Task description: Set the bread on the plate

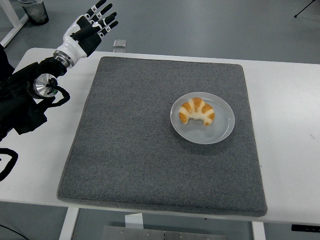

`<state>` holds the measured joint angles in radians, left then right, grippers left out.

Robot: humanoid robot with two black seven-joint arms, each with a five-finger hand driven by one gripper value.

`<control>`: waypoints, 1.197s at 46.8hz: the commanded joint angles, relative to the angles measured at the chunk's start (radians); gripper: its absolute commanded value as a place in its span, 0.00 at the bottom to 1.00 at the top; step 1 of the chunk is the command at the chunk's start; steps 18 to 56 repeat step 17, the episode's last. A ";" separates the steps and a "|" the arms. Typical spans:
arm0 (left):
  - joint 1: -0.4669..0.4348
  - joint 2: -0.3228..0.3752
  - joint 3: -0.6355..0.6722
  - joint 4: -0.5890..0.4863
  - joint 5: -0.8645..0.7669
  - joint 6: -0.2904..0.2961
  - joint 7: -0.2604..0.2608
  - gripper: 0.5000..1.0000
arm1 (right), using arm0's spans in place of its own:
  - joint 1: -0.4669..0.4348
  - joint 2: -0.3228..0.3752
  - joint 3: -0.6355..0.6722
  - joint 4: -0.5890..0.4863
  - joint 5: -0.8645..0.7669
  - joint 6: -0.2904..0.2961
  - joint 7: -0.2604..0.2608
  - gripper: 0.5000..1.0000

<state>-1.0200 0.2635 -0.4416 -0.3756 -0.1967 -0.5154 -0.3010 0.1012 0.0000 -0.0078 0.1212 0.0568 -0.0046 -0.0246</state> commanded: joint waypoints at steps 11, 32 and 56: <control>0.006 -0.001 0.000 -0.005 -0.001 0.032 0.052 0.98 | 0.000 0.000 -0.001 0.000 0.000 0.000 0.000 0.90; 0.005 -0.001 0.000 -0.003 0.002 0.032 0.051 0.98 | 0.000 0.000 -0.003 0.000 -0.002 0.000 0.002 0.90; 0.005 -0.001 0.000 -0.003 0.002 0.032 0.051 0.98 | 0.000 0.000 -0.003 0.000 -0.002 0.000 0.002 0.90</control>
